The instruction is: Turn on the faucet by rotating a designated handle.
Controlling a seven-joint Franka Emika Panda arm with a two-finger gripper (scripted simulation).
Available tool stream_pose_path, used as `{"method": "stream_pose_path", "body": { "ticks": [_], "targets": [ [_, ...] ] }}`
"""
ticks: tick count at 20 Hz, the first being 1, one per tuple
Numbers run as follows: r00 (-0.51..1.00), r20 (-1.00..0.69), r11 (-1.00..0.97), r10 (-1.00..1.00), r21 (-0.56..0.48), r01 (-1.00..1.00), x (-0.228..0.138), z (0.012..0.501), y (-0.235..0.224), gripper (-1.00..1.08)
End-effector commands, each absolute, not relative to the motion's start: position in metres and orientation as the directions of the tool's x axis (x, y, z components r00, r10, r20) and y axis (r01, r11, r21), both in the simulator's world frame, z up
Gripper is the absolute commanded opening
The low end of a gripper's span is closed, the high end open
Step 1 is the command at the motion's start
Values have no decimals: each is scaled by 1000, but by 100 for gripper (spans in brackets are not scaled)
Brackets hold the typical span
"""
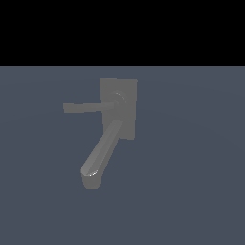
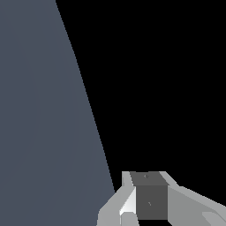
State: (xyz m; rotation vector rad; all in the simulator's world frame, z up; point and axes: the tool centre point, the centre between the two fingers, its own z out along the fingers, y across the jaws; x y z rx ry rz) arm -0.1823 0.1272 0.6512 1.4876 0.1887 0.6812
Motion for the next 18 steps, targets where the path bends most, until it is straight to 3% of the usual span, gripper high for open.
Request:
{"method": "stream_pose_path", "body": {
  "ticks": [1,18],
  "targets": [
    [793,246,10,557,953,-303,-175,649,142,-100],
    [771,104,205,628,934,-293,-152,634,183,-100]
  ]
}}
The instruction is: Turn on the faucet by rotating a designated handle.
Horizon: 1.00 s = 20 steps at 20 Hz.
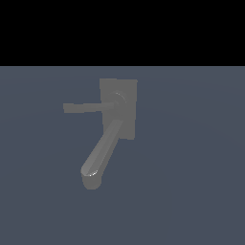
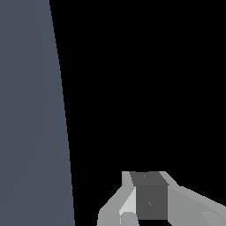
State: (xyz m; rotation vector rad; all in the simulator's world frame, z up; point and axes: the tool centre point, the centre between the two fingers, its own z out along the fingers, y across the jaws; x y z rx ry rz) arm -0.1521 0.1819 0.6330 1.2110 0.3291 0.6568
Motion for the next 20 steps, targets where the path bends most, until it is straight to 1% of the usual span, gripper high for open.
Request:
{"method": "stream_pose_path", "body": {
  "ticks": [1,9,20],
  "targets": [
    [771,105,207,629,932,-296,-152,637,184,-100],
    [767,134,208,628,921,-330,-157,661,183,-100],
    [762,86,254,642,914,-317,-148,650,195,-100]
  ]
}}
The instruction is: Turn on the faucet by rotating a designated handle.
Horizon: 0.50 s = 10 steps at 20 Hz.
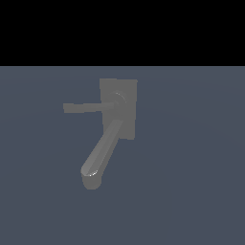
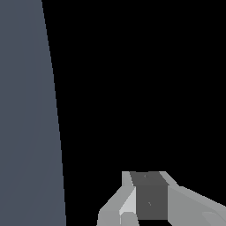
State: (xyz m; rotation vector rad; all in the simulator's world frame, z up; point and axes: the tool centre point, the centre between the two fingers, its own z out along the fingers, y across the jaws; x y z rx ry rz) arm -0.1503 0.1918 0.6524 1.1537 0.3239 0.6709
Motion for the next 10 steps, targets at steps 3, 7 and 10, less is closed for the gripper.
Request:
{"method": "stream_pose_path", "body": {
  "ticks": [3,7,10],
  "targets": [
    [757,47,292,652,906,-307,-141,641,204,-100],
    [747,-26,358,664,889,-287,-127,623,220,-100],
    [735,-100,420,671,868,-265,-113,604,234,-100]
  ]
}}
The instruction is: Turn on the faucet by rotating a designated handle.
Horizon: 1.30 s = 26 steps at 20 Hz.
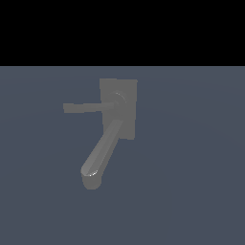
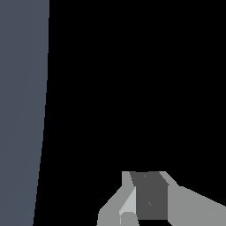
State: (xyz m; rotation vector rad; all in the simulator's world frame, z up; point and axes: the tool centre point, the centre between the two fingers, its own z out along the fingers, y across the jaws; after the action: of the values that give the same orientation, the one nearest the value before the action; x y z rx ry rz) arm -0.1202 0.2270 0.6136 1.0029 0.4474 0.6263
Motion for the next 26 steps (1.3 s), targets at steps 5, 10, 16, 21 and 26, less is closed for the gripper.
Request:
{"method": "stream_pose_path", "body": {
  "ticks": [5,10,16,21,26],
  "targets": [
    [700,-262,541,665,814,-209,-84,554,257,-100],
    [639,-447,663,626,737,-133,-52,485,273,-100],
    [530,-653,780,541,625,-27,-20,389,273,-100],
    [409,-793,853,451,519,64,-3,302,258,-100],
    [288,-883,895,371,423,141,2,229,236,-100]
  ]
}}
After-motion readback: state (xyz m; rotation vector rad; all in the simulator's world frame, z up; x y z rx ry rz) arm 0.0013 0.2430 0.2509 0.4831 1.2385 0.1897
